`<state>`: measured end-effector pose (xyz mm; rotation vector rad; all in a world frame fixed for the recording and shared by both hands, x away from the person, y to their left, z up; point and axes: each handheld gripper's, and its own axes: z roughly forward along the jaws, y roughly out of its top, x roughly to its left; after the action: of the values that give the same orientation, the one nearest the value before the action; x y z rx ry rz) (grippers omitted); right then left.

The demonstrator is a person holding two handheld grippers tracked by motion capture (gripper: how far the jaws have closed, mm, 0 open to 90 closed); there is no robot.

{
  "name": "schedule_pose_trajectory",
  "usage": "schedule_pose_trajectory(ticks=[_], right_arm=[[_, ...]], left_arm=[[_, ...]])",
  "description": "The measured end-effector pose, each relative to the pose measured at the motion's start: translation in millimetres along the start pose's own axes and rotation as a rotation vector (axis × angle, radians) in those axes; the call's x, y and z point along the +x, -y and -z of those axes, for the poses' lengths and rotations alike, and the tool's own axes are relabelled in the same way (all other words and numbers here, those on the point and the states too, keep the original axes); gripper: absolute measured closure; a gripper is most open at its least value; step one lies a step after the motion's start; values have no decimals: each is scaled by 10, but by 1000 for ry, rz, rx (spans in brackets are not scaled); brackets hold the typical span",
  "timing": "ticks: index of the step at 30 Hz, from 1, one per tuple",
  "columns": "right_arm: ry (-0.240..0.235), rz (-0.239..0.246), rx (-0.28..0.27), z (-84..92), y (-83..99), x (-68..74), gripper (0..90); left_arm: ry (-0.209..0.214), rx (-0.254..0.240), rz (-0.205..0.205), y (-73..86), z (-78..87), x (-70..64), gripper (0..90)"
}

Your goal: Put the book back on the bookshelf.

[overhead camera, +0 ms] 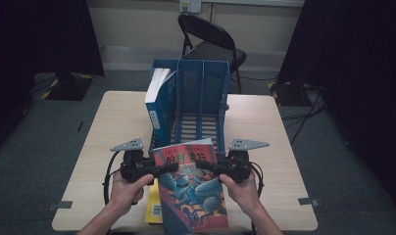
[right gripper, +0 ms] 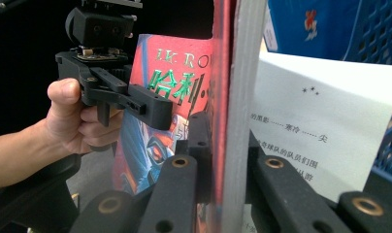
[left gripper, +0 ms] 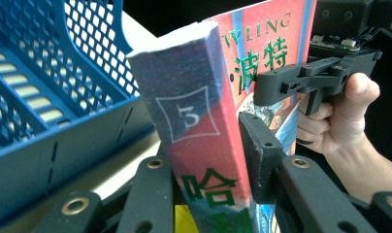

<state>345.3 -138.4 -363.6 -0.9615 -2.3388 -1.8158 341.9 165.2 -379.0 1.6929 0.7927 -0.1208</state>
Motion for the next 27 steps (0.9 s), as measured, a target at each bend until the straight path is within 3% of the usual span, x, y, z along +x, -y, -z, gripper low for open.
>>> schedule_pose_trajectory(ticks=[7, 10, 27], right_arm=[[17, 37, -11, 27, -63, 61, 827], [32, 51, -2, 37, -78, 98, 827], [48, 61, -18, 89, -134, 142, 830]], left_arm=[[0, -15, -35, -66, 35, -55, 693], [4, -17, -32, -67, 34, -59, 696], [-3, -18, -91, -196, 52, -141, 706]])
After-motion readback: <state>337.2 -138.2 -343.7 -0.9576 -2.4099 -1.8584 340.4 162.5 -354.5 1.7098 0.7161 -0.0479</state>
